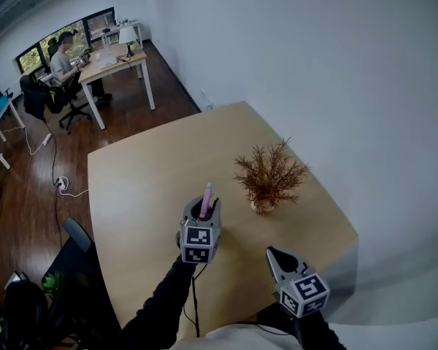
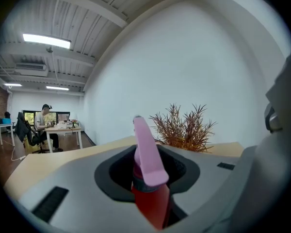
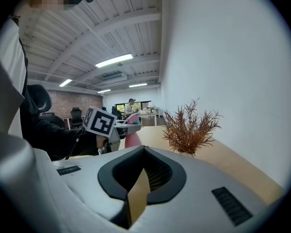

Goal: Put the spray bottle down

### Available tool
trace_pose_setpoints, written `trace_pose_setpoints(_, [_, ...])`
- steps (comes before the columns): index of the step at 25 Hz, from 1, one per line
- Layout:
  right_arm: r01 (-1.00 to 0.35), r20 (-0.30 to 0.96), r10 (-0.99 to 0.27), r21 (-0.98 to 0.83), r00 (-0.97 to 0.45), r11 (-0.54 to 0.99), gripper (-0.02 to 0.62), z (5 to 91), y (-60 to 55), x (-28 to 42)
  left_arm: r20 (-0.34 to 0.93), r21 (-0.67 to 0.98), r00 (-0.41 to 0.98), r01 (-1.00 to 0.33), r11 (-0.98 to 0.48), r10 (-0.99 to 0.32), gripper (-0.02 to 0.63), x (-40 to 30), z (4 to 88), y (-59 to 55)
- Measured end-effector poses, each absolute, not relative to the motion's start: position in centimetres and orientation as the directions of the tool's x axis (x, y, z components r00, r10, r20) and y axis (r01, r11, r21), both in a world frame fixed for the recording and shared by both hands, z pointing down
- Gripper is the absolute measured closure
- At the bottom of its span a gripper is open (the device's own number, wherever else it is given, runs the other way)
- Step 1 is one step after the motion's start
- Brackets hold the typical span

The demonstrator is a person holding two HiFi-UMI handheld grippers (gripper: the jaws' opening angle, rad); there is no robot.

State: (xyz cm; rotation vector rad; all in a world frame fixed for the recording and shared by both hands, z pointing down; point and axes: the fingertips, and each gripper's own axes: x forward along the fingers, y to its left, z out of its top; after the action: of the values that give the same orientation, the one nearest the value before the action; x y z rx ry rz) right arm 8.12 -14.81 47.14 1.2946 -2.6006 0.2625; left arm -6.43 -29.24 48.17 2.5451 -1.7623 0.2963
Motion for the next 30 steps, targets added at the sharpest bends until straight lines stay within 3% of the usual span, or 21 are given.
trace_pose_setpoints(19, [-0.816,0.301,-0.771,-0.041,-0.561,0.577,0.620,47.4,-14.5,9.3,0.188,-0.165,0.287,-0.934,-0.318,-0.939,0.471,-5.4,52.3,-34.6])
trace_pose_setpoints(30, [-0.817,0.306,-0.771,-0.045,-0.559,0.575,0.620,47.5,-14.7,9.3,0.188,-0.125,0.273,-0.946,-0.298,-0.944,0.468,-5.7,52.9,-34.9])
